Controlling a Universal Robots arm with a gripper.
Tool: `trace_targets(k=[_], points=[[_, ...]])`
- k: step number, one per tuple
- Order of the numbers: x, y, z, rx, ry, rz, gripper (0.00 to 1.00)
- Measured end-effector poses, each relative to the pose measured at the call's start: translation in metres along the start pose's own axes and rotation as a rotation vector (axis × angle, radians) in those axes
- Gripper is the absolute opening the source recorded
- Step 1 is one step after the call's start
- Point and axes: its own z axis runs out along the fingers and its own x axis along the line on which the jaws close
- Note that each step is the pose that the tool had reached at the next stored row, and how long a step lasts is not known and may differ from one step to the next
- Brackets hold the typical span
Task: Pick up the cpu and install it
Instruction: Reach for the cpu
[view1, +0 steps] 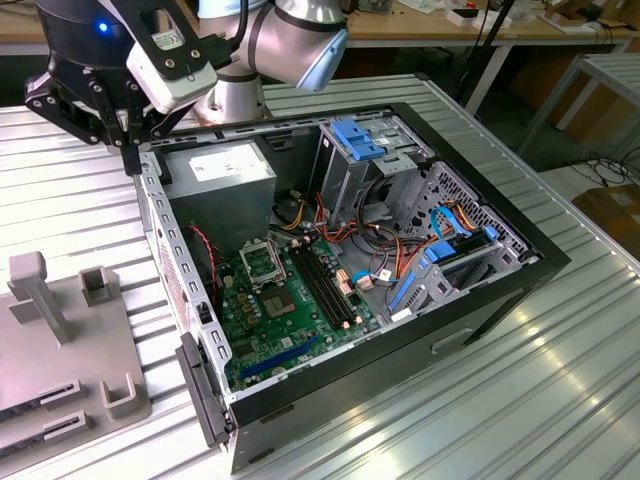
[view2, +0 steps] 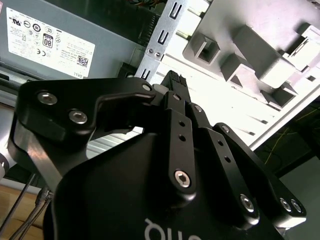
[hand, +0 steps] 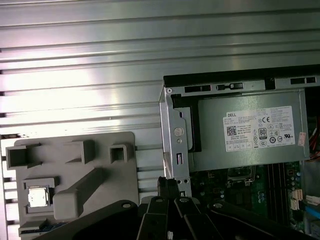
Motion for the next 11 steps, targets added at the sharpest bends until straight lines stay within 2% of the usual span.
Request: trace_targets(k=[11], points=[[0.0069,-0.0005,-0.0001,0.0000,0.0000,0.000,0.11]])
